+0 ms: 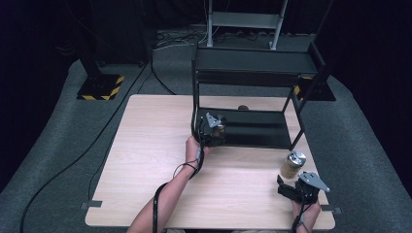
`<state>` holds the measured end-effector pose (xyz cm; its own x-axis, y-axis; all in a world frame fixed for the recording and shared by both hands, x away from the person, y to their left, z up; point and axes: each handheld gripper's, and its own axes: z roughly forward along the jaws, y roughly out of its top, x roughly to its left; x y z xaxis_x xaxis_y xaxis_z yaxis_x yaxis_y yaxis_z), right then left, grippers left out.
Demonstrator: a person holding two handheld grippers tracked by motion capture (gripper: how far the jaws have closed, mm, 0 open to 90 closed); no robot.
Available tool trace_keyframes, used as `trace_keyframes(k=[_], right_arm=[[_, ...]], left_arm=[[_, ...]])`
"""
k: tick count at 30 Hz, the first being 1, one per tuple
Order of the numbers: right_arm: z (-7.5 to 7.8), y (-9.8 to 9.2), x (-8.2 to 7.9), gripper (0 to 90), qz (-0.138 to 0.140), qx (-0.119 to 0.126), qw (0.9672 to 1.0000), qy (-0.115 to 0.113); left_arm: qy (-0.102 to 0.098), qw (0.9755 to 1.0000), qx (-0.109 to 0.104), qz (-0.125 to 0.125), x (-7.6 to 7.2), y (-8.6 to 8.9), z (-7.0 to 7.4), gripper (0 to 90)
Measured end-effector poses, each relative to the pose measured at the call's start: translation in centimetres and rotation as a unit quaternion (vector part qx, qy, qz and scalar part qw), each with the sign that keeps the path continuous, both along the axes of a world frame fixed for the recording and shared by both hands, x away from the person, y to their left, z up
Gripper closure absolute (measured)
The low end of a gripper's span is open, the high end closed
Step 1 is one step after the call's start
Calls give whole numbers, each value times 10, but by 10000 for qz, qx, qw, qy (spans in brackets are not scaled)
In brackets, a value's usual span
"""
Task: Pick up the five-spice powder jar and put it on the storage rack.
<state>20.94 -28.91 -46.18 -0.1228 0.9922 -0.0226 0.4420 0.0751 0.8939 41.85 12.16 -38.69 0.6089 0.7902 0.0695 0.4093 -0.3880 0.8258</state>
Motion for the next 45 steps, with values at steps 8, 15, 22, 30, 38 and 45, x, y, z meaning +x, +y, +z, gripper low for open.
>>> trace_keyframes(k=[8,15,22,30,38,45], right_arm=[[0,0,0,3,-2,-1,10000,-3],[0,0,0,3,-2,-1,10000,-6],[0,0,0,3,-5,-6,10000,-1],[0,1,0,3,-11,-17,10000,-1],[0,1,0,3,-18,-17,10000,2],[0,1,0,3,-21,-26,10000,7]], left_arm=[[39,10000,2,31,5,-3,-2,314],[136,9999,-2,67,12,-4,-3,314],[181,9998,-65,110,16,-5,-7,314],[261,9994,-156,158,21,-5,-12,314],[302,9992,-176,214,25,-6,-18,314],[353,9989,-194,237,29,-7,-22,314]])
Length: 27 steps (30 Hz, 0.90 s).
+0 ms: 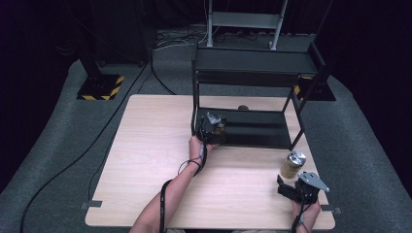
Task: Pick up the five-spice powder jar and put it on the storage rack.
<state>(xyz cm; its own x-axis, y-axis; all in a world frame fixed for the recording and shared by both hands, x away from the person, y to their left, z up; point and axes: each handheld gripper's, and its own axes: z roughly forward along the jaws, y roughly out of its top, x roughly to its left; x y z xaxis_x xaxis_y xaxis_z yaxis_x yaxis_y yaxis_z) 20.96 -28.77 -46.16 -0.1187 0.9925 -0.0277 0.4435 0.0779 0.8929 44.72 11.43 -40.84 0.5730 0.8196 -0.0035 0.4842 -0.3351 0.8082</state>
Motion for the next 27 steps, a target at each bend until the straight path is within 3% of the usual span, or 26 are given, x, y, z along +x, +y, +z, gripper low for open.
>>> trace_keyframes(k=[11,27], right_arm=[[0,0,0,3,0,2,10000,0],[0,0,0,3,0,-2,10000,1]], left_arm=[[6,10000,-69,61,4,1,-5,314],[-157,9997,-122,143,4,-3,-14,314]])
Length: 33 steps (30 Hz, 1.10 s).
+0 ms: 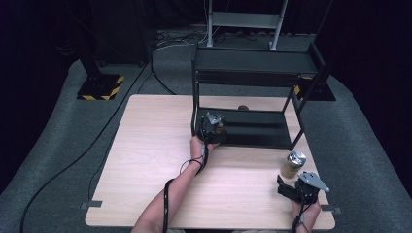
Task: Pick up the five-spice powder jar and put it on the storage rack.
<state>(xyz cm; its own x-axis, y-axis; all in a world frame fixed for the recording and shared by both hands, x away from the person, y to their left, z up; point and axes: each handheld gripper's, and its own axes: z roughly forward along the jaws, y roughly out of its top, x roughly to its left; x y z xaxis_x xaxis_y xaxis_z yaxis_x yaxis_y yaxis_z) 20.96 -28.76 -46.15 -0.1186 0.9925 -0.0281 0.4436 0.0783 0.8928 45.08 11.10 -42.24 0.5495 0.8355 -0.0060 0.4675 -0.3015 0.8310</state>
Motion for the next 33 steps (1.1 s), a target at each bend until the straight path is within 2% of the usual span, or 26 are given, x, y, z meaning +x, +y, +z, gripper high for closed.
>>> trace_keyframes(k=[33], right_arm=[[0,0,0,3,-1,-6,10000,3]], left_arm=[[-14,9998,20,207,14,-11,0,314]])
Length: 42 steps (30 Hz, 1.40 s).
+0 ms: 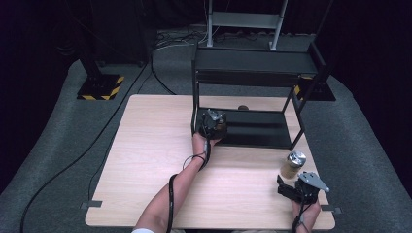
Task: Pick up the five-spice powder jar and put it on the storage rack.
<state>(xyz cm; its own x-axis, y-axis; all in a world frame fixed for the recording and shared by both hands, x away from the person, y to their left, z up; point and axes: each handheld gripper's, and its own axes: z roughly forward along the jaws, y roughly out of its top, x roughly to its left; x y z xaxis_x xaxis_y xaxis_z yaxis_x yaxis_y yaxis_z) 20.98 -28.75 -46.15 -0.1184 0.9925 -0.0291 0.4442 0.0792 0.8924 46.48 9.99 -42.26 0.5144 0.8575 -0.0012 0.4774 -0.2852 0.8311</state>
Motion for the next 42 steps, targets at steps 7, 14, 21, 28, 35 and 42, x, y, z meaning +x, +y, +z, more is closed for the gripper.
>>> trace_keyframes(k=[7,14,21,28,35,42], right_arm=[[0,0,0,3,0,2,10000,-6],[0,0,0,3,-3,1,10000,-13],[-1,0,-1,3,-2,5,10000,-23],[-1,0,-1,3,-2,6,10000,-24],[-1,0,-1,3,0,9,10000,-31],[-1,0,-1,3,0,6,10000,-32]], left_arm=[[4,10000,18,32,3,-3,1,314],[16,10000,-27,92,4,-5,0,313],[-4,9999,-30,123,3,-6,-1,314],[-13,9999,-20,139,3,-7,-1,312],[71,9996,-114,263,-2,-6,1,150],[106,9997,-155,-155,-19,3,12,4]])
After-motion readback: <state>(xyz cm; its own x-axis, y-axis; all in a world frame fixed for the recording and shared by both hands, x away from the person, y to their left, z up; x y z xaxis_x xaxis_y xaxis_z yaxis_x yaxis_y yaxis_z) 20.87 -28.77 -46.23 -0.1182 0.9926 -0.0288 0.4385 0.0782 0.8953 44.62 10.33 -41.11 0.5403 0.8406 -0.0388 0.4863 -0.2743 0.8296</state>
